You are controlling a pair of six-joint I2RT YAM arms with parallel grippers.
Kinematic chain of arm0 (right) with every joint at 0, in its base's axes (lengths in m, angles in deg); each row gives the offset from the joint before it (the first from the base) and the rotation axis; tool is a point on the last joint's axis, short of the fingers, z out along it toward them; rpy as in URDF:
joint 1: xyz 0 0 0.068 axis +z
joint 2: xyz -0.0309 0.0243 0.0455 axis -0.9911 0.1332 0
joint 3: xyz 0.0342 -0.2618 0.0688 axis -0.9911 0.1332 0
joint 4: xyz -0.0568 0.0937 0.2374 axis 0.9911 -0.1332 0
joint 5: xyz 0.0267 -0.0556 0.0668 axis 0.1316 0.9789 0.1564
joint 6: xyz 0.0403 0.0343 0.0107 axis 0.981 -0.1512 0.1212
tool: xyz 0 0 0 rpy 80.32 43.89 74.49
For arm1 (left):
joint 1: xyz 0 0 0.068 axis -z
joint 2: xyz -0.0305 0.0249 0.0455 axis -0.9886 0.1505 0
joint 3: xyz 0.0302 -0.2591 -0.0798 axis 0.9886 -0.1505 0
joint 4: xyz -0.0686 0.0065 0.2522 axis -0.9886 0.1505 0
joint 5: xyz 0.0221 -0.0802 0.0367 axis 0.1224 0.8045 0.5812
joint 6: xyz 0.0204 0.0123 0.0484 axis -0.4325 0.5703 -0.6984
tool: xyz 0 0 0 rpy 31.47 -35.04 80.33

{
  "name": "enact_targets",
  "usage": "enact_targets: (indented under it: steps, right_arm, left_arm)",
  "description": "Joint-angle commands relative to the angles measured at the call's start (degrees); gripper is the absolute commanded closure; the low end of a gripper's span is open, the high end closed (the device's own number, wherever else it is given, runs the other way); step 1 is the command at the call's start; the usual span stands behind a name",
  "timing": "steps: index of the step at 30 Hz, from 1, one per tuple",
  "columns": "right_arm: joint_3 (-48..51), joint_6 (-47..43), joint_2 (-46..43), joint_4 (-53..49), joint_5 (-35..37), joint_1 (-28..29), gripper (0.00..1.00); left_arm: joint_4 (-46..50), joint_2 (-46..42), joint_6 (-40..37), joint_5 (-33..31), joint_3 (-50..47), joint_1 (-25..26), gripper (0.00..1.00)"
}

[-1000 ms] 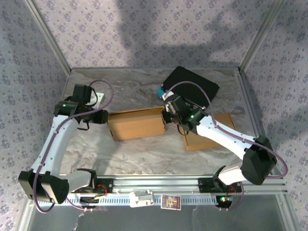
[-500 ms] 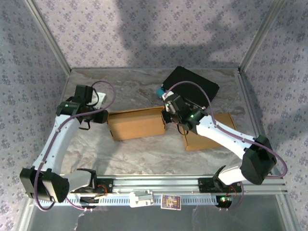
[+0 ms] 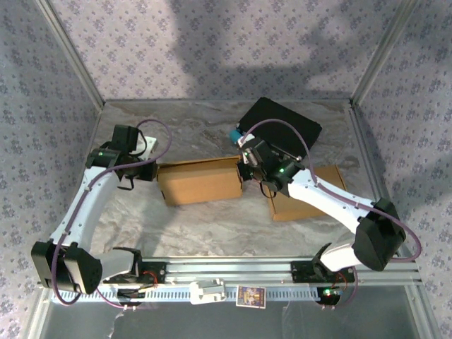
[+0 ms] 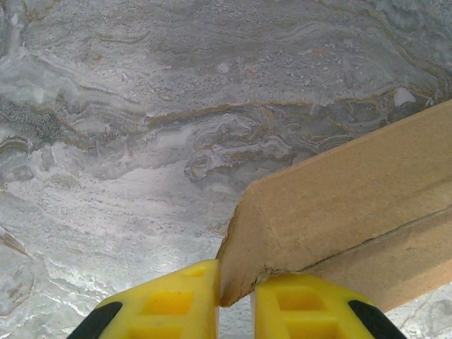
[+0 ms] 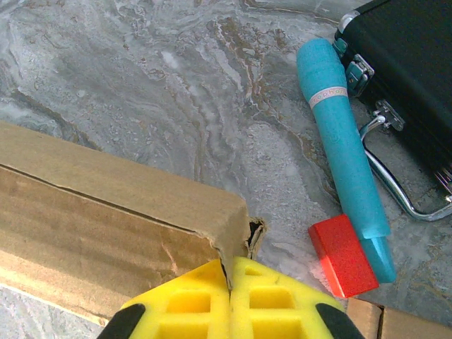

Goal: Fold the paper box

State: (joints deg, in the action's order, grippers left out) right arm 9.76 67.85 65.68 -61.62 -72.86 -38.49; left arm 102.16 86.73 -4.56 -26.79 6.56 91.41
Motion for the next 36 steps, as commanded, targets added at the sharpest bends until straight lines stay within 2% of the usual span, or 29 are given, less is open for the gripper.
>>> enact_targets:
  steps: [1, 8, 14, 20, 28, 36]
  right_arm:
    - [0.82, -0.86, 2.13, -7.72, -1.98, 0.02, 1.0]
    - [0.7, -0.61, 2.47, -7.91, -1.41, 0.52, 1.0]
    - [0.05, -0.33, 2.87, -7.67, -0.17, 1.57, 1.0]
    - [-0.28, -0.5, 3.33, -7.58, 1.31, 2.53, 1.0]
    - [-0.67, -0.86, 3.42, -7.47, 1.96, 2.57, 1.0]
    - [-0.49, -0.68, 3.56, -7.61, 2.04, 2.63, 1.0]
  left_arm:
    - [0.03, 0.35, 0.37, 0.56, 0.27, -0.38, 0.85]
    - [2.63, 1.33, 5.07, 1.95, 3.63, -0.39, 1.0]
    - [9.34, 4.36, 13.28, 6.01, 7.8, -0.38, 1.0]
    - [11.8, 5.91, 19.07, 10.15, 9.1, -0.4, 1.0]
    - [17.81, 10.69, 22.55, 14.07, 14.85, -0.4, 1.0]
    - [22.28, 14.53, 22.01, 16.65, 18.26, -0.84, 1.0]
